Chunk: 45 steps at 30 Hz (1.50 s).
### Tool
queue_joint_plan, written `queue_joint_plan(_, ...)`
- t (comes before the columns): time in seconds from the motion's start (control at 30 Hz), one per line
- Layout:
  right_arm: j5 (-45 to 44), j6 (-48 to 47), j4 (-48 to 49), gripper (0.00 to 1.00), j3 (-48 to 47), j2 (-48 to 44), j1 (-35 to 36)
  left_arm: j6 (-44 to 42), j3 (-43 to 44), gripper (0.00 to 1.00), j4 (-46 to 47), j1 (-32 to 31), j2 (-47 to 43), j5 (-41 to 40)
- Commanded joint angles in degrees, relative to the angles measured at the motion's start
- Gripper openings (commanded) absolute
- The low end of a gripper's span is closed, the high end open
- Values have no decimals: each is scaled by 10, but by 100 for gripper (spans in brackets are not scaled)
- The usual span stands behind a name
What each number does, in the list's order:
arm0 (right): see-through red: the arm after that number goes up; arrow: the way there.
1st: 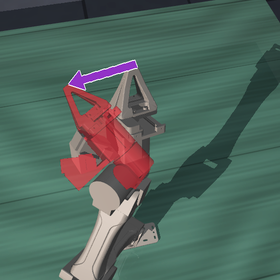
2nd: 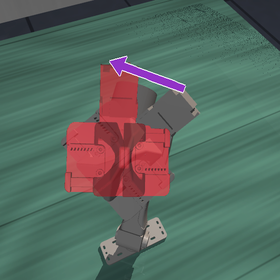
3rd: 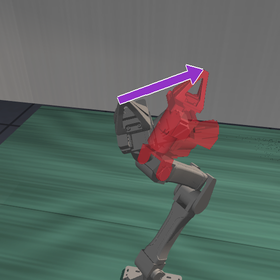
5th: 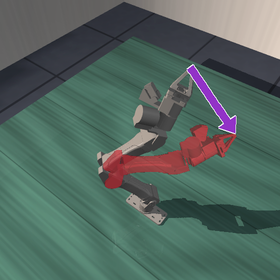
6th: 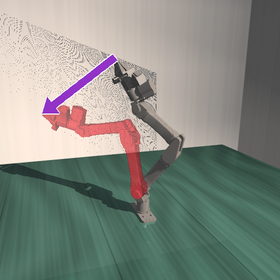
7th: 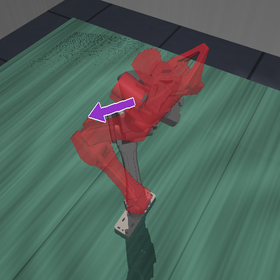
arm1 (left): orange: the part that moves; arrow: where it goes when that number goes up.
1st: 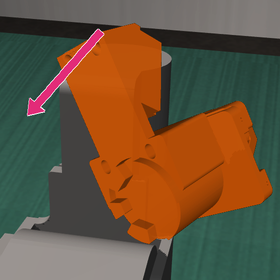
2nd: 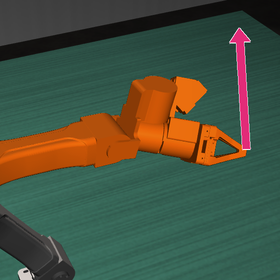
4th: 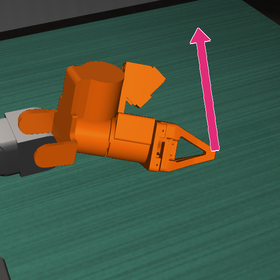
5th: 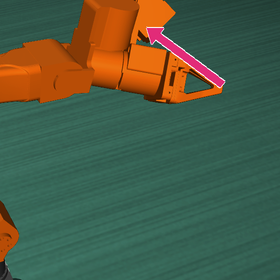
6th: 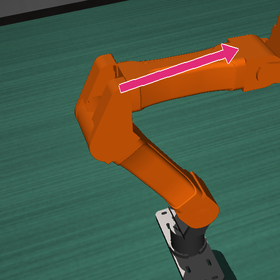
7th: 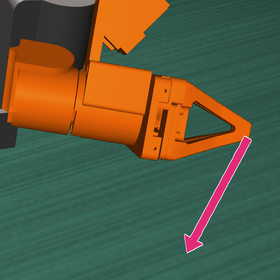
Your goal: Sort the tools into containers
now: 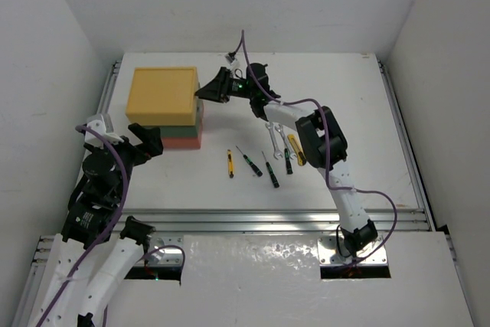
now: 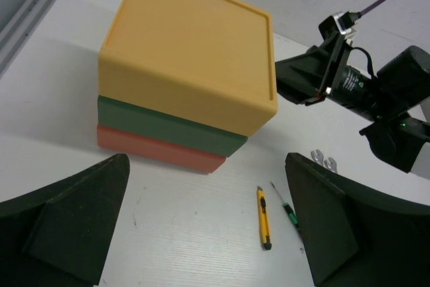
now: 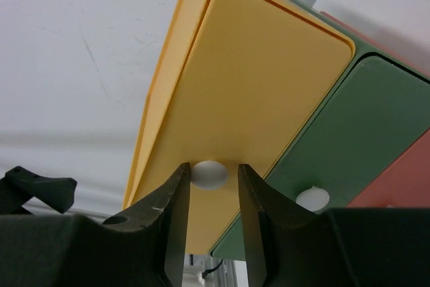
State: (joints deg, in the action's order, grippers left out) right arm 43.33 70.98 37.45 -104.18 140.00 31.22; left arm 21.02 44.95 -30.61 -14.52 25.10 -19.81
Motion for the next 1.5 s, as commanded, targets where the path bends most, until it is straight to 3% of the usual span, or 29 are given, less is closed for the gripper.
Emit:
queue_joint_plan(0.0,-1,6,39,35,-5,0,2,-9,-1,100,28,5,-3,7)
queue_joint_plan(0.1,-2,1,44,34,4,-9,2,-10,-1,100,28,5,-2,8)
queue_joint_plan(0.17,1,1,45,20,4,-10,0,-10,-1,100,28,5,-1,8)
queue_joint_plan(0.3,1,1,58,10,31,-30,-9,-10,-1,100,28,5,-2,7)
queue_joint_plan(0.57,26,22,162,13,199,-104,-67,-10,-1,100,27,5,0,4)
queue_joint_plan(0.7,49,3,161,33,242,-140,-83,-9,0,100,26,5,3,0)
queue_joint_plan(0.77,58,-15,143,37,263,-163,-91,-8,1,100,24,5,4,-2)
queue_joint_plan(0.8,61,-22,143,44,270,-172,-92,-8,1,100,24,5,3,-3)
queue_joint_plan(0.87,64,-53,116,71,293,-206,-99,-8,1,100,24,5,2,-4)
queue_joint_plan(0.93,62,-92,35,75,310,-233,-105,-8,1,100,23,5,3,-5)
queue_joint_plan(1.03,9,-227,-121,73,350,-299,-116,-7,0,100,22,5,4,-7)
queue_joint_plan(1.07,-57,-257,-219,71,362,-341,-118,-6,1,100,21,5,4,-8)
queue_joint_plan(1.13,-140,-345,-303,64,382,-378,-114,-6,1,100,21,5,2,-7)
queue_joint_plan(1.17,-222,-372,-393,61,379,-401,-108,-6,1,100,22,5,2,-7)
queue_joint_plan(1.27,-351,-446,-528,50,352,-411,-81,-6,-1,100,22,5,4,-5)
queue_joint_plan(1.33,-397,-478,-570,42,333,-402,-68,-5,1,100,21,5,7,-8)
queue_joint_plan(1.37,-419,-485,-611,31,328,-397,-66,-5,1,100,20,5,7,-8)
queue_joint_plan(1.47,-462,-489,-657,32,335,-394,-55,-4,1,100,20,5,7,-9)
